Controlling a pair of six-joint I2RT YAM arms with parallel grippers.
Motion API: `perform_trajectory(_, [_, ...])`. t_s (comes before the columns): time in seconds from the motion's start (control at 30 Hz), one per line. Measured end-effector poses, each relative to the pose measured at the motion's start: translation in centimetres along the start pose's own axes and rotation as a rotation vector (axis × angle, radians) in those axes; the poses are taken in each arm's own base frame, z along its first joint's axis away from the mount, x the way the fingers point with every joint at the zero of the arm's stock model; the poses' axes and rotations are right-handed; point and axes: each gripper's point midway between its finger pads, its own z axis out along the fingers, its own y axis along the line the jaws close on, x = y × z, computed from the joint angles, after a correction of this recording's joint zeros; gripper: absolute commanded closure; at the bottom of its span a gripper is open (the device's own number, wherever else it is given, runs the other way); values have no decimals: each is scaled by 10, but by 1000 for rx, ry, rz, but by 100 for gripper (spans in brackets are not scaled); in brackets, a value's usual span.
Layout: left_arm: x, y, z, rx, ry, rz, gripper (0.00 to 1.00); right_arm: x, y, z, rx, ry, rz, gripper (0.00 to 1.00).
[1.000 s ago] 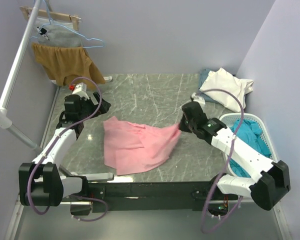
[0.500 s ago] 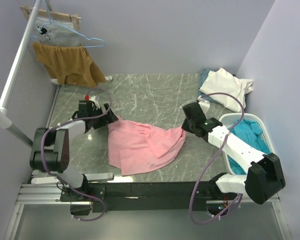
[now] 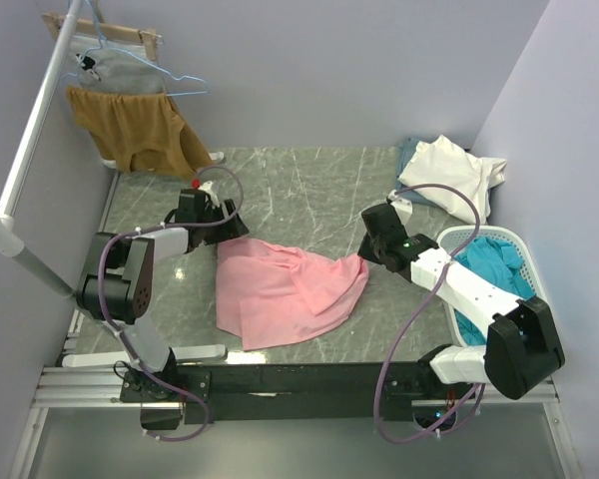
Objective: Fold and stack the t-shirts
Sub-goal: Flatten out the tshirt
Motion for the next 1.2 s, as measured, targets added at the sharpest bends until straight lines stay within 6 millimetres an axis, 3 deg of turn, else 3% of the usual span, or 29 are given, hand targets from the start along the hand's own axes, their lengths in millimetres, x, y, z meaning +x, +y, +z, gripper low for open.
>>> perform_trajectory(0.03, [1, 0, 1, -1, 4, 0, 63, 1, 0, 1, 2, 2, -2, 100])
perform_trajectory(0.07, [5, 2, 4, -7, 19, -1, 86, 1, 0, 2, 3, 4, -4, 100])
perform_trajectory(0.13, [11, 6, 8, -18, 41, -12, 98, 2, 0, 2, 3, 7, -5, 100])
perform_trajectory(0.33, [14, 4, 9, -12, 58, -18, 99, 1, -3, 3, 14, 0, -10, 100])
perform_trajectory(0.43, [17, 2, -5, -27, 77, -25, 99, -1, -9, 1, 41, -10, -25, 100])
perform_trajectory(0.53, [0, -12, -35, -25, 33, -12, 99, -9, -16, -12, 57, -38, -38, 100])
perform_trajectory(0.6, [-22, -30, -70, -11, -44, 10, 99, -26, -15, -31, 44, -83, -32, 100])
perform_trajectory(0.77, [-94, -89, -172, 69, -320, 82, 98, -88, -4, -107, -88, -293, 57, 100])
perform_trajectory(0.9, [-122, -115, -234, 87, -448, 107, 96, -118, -6, -159, -169, -413, 124, 100])
perform_trajectory(1.0, [-126, -117, -256, 65, -473, 103, 94, -123, -13, -176, -180, -449, 144, 100])
perform_trajectory(1.2, [-109, -100, -263, -27, -417, 72, 92, -112, -20, -159, -111, -395, 114, 100])
